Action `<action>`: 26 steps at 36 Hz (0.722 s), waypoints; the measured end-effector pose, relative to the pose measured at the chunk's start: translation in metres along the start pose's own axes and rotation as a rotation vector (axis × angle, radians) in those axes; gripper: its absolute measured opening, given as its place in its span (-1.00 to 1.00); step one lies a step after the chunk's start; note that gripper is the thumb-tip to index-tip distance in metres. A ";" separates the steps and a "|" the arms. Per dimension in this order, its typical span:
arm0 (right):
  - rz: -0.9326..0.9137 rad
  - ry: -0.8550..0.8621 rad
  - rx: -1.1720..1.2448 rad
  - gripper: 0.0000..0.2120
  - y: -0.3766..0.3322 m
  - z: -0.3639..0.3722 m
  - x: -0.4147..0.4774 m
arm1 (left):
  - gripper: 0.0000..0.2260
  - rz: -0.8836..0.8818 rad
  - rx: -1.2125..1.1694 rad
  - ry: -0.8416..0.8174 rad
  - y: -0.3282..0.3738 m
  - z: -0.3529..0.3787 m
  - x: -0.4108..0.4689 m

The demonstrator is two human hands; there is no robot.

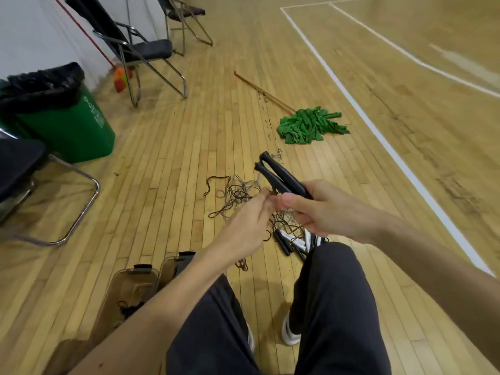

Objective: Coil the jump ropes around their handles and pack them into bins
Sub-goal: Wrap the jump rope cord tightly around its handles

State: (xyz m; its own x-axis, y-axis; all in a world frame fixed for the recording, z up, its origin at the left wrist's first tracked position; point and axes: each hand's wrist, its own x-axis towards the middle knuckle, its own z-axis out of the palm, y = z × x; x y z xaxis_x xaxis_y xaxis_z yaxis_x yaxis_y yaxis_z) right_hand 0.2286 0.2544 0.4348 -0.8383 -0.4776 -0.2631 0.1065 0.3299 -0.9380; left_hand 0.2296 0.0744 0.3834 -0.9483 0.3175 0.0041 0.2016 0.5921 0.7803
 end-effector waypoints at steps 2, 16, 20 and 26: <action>0.005 0.032 -0.172 -0.81 0.013 0.000 0.005 | -0.74 0.045 0.229 -0.079 -0.007 -0.005 -0.004; 0.168 -0.342 -0.807 -0.72 0.048 0.021 0.015 | -0.68 0.204 0.676 -0.534 0.006 -0.045 0.013; 0.128 -0.393 -0.749 -0.71 0.047 0.020 0.005 | -0.74 0.175 0.402 -0.622 0.011 -0.049 0.015; -0.012 -0.434 -0.582 -0.74 0.041 0.019 -0.012 | -0.78 0.110 -0.013 -0.639 0.010 -0.049 0.019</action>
State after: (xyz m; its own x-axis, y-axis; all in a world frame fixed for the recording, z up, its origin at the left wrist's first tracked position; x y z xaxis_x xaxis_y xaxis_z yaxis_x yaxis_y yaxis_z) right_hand 0.2533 0.2584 0.3953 -0.5371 -0.7242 -0.4325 -0.3047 0.6447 -0.7011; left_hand 0.2020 0.0503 0.4220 -0.5881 0.7567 -0.2855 0.2827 0.5230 0.8041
